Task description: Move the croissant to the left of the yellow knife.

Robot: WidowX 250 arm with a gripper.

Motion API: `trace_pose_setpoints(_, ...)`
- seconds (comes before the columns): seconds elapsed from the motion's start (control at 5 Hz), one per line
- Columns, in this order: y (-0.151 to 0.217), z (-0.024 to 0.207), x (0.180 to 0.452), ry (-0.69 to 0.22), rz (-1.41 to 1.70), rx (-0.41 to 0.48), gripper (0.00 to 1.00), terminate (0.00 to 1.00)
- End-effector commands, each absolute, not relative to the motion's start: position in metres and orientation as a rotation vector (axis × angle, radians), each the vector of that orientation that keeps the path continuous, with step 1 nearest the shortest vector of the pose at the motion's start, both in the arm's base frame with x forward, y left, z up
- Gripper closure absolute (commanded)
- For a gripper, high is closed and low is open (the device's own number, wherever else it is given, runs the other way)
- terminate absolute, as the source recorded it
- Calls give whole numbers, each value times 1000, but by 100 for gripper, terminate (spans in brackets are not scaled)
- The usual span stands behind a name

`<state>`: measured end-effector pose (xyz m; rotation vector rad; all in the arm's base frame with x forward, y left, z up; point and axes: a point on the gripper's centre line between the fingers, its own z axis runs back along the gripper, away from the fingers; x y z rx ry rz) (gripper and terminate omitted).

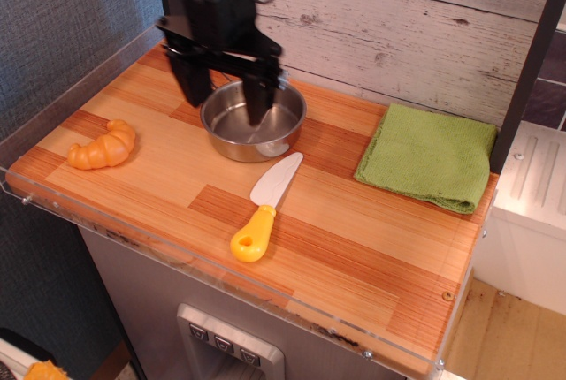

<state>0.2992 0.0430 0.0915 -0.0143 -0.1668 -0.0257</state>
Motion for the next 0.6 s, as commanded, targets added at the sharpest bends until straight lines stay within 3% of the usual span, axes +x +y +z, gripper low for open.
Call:
trace_pose_setpoints(0.0,37,111,288,-202,-67,28,0,0)
trace_pose_setpoints(0.2,37,111,288,-202,-67,28,0,0)
trace_pose_setpoints(0.4,37,111,288,-202,-67,28,0,100)
